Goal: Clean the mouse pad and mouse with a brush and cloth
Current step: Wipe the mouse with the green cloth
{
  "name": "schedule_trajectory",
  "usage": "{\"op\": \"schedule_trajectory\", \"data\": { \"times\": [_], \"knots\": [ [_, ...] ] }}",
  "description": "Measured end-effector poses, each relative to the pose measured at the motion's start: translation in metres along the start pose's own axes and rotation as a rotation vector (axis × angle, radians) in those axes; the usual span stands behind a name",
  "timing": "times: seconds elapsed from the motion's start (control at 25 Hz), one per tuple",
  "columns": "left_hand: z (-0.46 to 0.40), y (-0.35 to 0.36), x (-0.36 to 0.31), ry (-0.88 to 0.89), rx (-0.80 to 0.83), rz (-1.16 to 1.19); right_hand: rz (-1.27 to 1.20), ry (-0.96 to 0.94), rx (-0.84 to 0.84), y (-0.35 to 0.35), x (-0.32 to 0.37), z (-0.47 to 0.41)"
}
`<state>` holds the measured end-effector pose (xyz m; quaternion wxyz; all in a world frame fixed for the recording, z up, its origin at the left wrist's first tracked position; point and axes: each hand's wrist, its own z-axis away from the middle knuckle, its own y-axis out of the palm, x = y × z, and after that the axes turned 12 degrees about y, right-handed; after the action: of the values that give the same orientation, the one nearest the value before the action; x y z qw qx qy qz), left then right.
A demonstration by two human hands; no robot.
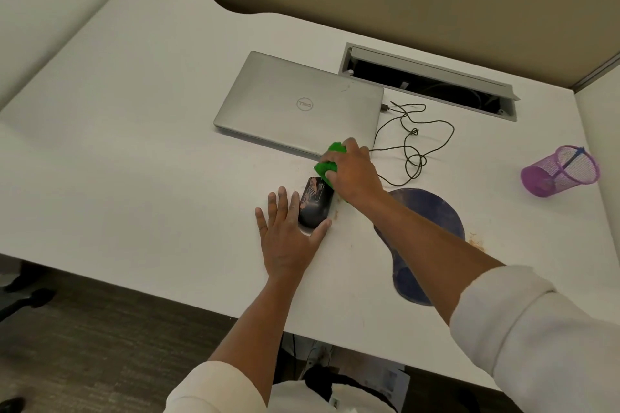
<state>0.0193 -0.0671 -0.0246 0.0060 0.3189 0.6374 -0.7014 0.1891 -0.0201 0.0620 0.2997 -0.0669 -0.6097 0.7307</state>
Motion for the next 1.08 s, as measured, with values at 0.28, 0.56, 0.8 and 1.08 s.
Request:
{"op": "schedule_trajectory", "data": {
  "times": [0.28,0.56,0.8,1.08],
  "knots": [
    [-0.001,0.0,0.001,-0.001,0.007,-0.02,0.143,-0.095,0.096,-0.001,0.018,-0.005],
    [0.0,0.003,0.0,0.001,-0.019,-0.028,0.238,-0.325,0.188,-0.014,0.016,0.015],
    [0.0,0.002,0.0,-0.001,-0.01,-0.029,0.098,-0.149,0.068,-0.025,0.024,-0.005],
    [0.0,0.001,-0.001,-0.004,-0.013,-0.017,0.125,-0.24,0.13,-0.005,0.028,0.016]
  ]
}}
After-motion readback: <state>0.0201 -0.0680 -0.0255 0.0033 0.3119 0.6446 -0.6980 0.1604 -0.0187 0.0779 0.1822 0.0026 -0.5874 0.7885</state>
